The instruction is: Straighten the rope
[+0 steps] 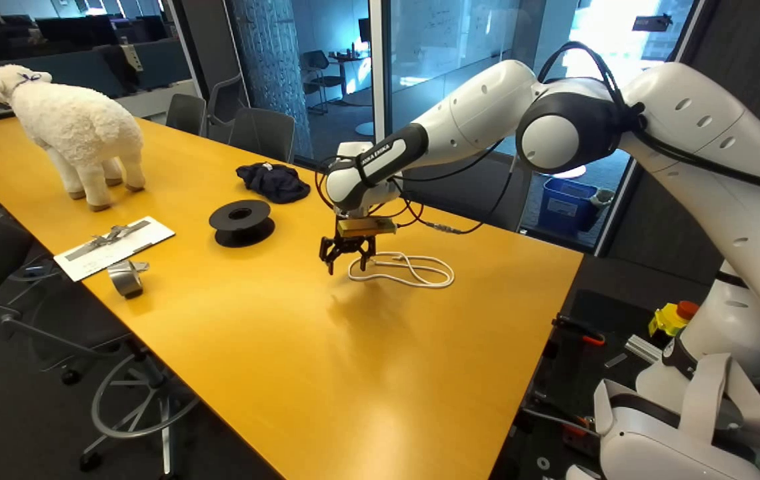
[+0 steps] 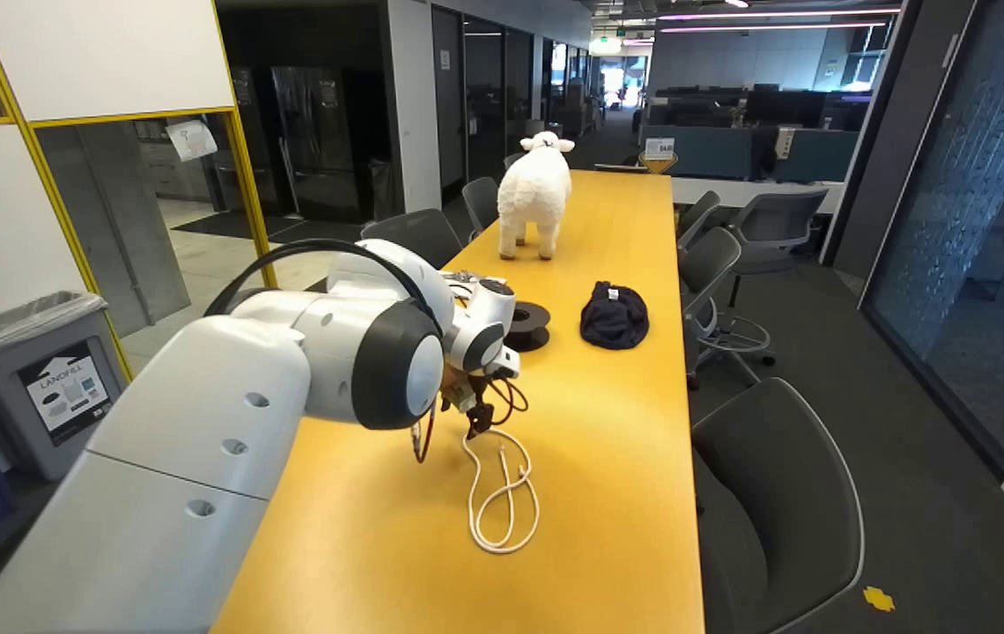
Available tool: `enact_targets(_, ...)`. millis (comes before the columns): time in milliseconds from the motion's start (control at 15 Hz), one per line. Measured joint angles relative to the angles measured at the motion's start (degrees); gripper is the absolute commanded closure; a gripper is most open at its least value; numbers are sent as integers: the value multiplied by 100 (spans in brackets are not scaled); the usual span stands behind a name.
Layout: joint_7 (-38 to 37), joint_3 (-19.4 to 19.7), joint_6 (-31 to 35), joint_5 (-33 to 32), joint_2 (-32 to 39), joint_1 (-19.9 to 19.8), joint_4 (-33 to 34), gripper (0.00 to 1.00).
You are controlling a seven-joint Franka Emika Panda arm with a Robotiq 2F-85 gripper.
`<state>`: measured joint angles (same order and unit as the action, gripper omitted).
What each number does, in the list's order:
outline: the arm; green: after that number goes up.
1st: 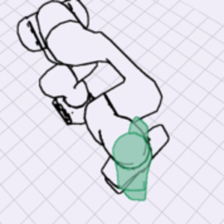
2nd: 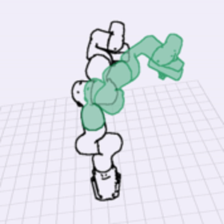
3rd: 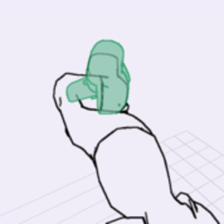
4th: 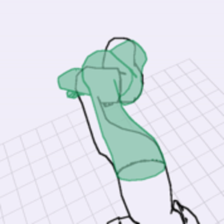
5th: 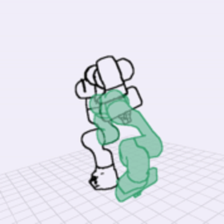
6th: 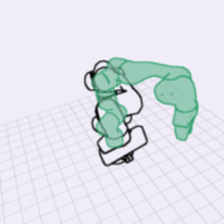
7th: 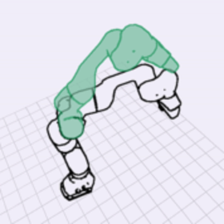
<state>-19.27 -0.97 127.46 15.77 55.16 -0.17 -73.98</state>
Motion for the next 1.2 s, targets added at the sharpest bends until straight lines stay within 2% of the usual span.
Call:
enact_targets(400, -284, 323, -13, -596, 387, 307, 473, 0)
enact_targets(667, -315, 397, -29, -765, 502, 374, 623, 0)
enact_targets(733, -315, 404, -34, -778, 520, 374, 645, 25)
enact_targets(800, -315, 413, -41, -788, 534, 374, 665, 26)
enact_targets(867, -314, 421, -53, -806, 548, 374, 682, 32)
enact_targets(1067, -308, 429, -73, -890, 567, 374, 709, 58)
enact_targets(1200, -307, 445, -118, -921, 567, 374, 753, 72)
